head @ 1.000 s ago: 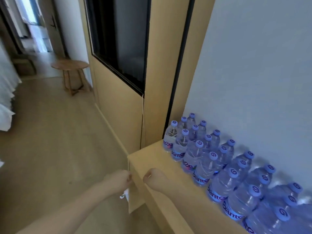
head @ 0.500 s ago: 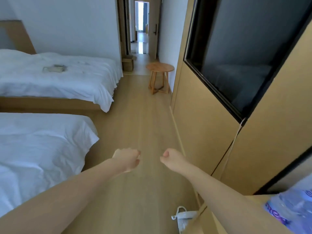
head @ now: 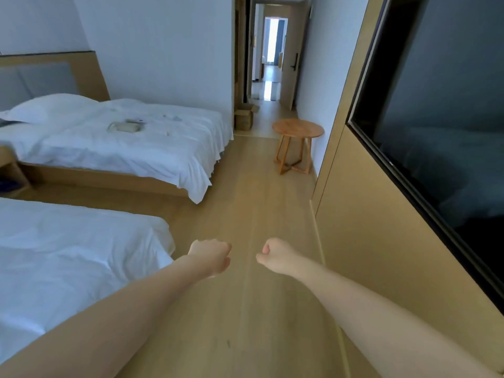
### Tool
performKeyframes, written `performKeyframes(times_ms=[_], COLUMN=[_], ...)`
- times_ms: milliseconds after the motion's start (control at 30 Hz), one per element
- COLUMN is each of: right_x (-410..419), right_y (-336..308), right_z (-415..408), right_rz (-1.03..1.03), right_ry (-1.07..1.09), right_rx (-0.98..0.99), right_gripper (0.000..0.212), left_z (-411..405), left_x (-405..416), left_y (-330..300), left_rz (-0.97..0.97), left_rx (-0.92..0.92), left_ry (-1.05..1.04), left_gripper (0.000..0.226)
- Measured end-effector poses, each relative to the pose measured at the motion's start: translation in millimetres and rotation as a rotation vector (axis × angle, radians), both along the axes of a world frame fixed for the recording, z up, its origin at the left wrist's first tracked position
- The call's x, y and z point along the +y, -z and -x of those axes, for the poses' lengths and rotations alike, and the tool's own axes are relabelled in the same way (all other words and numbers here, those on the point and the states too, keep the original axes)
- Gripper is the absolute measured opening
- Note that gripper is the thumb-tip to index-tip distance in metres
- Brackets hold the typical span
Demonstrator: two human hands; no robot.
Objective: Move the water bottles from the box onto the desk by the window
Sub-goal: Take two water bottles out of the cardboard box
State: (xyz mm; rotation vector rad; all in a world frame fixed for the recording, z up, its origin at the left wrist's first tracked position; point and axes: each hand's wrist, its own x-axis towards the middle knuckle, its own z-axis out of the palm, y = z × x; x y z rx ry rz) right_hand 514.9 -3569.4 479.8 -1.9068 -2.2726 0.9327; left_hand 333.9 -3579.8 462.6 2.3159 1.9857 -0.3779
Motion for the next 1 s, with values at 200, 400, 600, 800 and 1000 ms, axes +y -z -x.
performKeyframes(times_ms=[200,400,600,800,1000], right_x=[140,298,434,572,737], right_y=[16,11,2,12,16], right_z=[56,107,137,137,130], right_rz=[-0.001,-0.050,-0.088,-0.237,-0.389], right_ry=[-0.046,-0.035,-0.063,-0.195,-0.305], right_rx=[-0.060,-0.135,-0.180,-0.268,-0.284], right_gripper=[0.035,0.044,0.043,0.045,0.045], left_z=[52,115,138,141,143], left_x=[138,301,447,582,743], left_y=[20,13,-9,-4,0], left_rz=[0.000,-0.025,-0.043,-0.063,-0.119], left_rx=[-0.015,-0.013,-0.043,-0.049,-0.030], left_ry=[-0.028,0.002,0.086,0.166,0.184], left_gripper=[0.031,0.028,0.027,0.028,0.031])
